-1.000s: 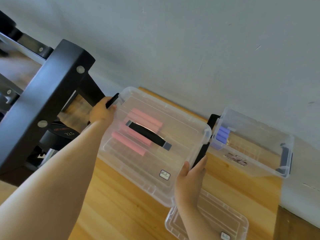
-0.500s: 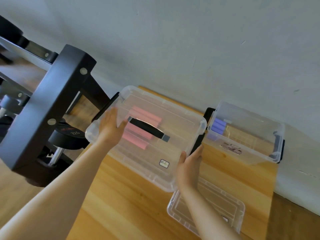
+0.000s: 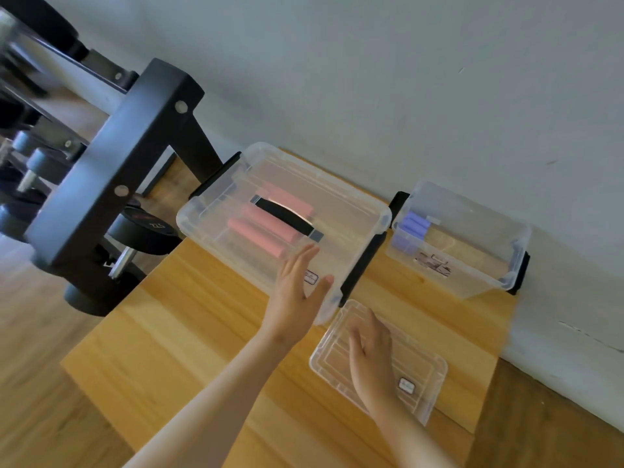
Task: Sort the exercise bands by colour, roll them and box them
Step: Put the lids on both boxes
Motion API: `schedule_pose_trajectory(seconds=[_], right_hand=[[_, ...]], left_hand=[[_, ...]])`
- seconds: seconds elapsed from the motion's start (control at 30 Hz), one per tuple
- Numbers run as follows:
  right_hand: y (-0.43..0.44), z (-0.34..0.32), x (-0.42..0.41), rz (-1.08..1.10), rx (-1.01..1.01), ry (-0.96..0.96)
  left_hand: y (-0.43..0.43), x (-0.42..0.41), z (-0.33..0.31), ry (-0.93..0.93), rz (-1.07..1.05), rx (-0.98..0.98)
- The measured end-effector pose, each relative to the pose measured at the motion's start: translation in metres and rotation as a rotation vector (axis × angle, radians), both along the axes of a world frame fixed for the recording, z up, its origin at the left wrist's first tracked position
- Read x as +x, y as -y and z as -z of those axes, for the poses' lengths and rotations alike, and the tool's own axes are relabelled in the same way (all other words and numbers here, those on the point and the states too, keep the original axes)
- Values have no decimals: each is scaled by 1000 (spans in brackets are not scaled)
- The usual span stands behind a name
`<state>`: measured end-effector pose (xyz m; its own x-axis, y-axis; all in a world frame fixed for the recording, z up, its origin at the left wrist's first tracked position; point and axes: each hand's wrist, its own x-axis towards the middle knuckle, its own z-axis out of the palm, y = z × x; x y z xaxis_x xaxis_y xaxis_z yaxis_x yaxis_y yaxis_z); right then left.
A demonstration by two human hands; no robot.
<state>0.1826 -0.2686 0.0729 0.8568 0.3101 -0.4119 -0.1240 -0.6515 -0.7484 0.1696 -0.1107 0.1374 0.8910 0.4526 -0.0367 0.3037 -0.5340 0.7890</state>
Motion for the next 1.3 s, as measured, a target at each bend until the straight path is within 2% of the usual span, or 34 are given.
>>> schedule_pose_trajectory(seconds=[0.17, 0.37, 0.5, 0.63, 0.73, 0.87, 1.0, 1.13, 1.3], right_hand=[[7, 1, -5, -93, 0, 77], [27, 11, -7, -196, -89, -16], [51, 13, -1, -324, -203, -23], [84, 16, 10, -376, -371, 35], [112, 22, 18, -308, -430, 90], [139, 31, 27, -145, -412, 77], [149, 36, 21, -102, -392, 12], [146, 31, 23, 18, -258, -44], [155, 17, 38, 70, -203, 56]], left_hand=[[35, -22, 6, 21, -126, -35], [71, -56, 16, 38, -333, -64], [98, -75, 42, -78, -408, -73], [114, -84, 75, -283, -390, -152], [119, -83, 93, -399, -360, -213], [118, -76, 105, -468, -319, -156], [117, -66, 105, -461, -364, -171], [124, -67, 103, -483, -390, -170], [139, -71, 85, -416, -429, -158]])
